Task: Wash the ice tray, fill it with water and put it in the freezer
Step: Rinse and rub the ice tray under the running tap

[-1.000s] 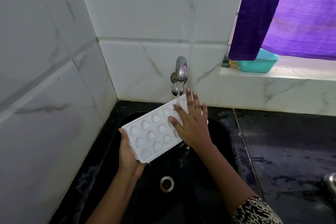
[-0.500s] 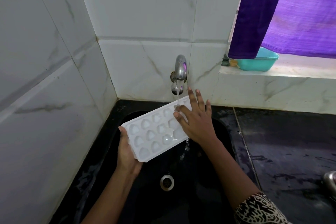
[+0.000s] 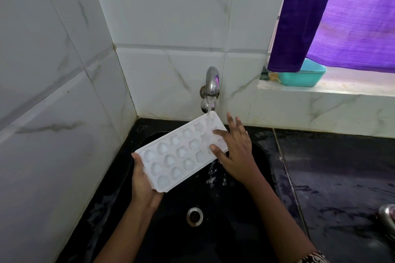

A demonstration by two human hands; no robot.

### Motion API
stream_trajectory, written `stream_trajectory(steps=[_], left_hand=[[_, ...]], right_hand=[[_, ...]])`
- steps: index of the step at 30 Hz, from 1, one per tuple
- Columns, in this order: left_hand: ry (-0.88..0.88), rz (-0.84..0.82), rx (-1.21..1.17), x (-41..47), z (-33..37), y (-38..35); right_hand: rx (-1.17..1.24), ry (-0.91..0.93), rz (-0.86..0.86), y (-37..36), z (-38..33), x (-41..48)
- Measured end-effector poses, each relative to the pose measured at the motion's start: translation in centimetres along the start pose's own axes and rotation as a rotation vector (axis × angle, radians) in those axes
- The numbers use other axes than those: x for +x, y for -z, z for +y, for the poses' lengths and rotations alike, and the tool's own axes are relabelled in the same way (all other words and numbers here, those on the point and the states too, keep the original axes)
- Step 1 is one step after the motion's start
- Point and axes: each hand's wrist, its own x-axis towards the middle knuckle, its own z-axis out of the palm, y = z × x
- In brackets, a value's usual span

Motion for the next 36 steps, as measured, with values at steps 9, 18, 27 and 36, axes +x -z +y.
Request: stream_trajectory(steps=[9,18,27,36], left_hand=[[-0.004,-0.026,0.028,0.4,-0.3,-1.7],[0.002,-0.013,-0.009,0.7,-0.3,-1.7],[-0.035,-0.002,-0.003,1.0,-0.5,-1.6],[-0.066,0.012,0.026,0.8,-0.6,-1.6]], right_hand=[[-0.196,-0.063,-0.073,-1.5,-1.2,0.8],[-0.287,0.011,0.048,-1.8,-1.2,1.2],[-0.25,-0.023,0.013,-2.9,-1.2,0.6],[-0.222,-0.062,-0.002,-3.6,-1.7,0.5]])
